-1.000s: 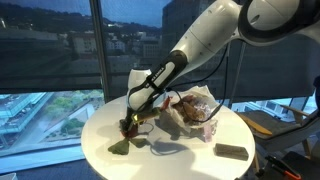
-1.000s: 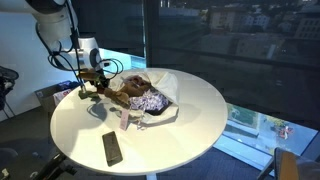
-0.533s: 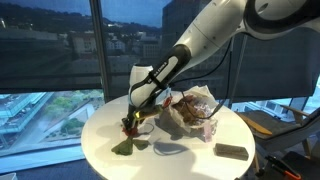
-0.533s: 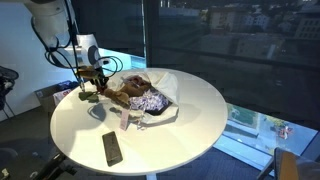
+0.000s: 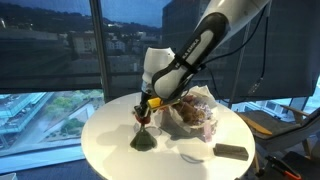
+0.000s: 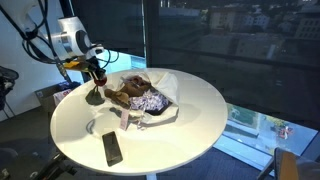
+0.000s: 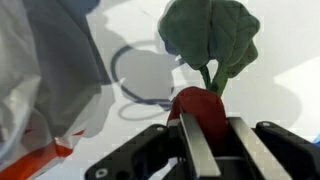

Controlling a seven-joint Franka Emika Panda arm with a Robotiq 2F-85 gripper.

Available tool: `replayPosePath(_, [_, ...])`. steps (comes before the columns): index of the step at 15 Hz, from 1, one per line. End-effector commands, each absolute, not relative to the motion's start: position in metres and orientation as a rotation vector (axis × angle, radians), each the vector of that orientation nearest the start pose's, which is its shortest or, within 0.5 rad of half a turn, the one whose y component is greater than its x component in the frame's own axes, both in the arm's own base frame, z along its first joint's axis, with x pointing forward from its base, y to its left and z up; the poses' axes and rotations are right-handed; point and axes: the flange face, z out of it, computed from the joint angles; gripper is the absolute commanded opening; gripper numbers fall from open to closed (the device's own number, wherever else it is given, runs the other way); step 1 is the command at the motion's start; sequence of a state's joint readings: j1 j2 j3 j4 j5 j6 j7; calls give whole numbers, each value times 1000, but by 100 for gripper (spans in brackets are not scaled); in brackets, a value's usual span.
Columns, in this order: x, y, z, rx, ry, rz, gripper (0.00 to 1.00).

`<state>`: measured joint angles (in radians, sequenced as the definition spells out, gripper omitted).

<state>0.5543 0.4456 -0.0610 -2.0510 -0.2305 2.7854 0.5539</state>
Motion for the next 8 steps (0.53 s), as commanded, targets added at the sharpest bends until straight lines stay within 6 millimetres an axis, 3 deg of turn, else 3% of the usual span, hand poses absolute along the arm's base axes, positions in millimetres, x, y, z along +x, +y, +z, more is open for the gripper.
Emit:
replayPosePath(1, [491, 261, 285, -3058, -28, -646, 6])
replayPosePath(5, [472, 208, 315, -3052, 240, -764, 6])
replayPosePath(8, [470, 168, 339, -3038, 454, -873, 6])
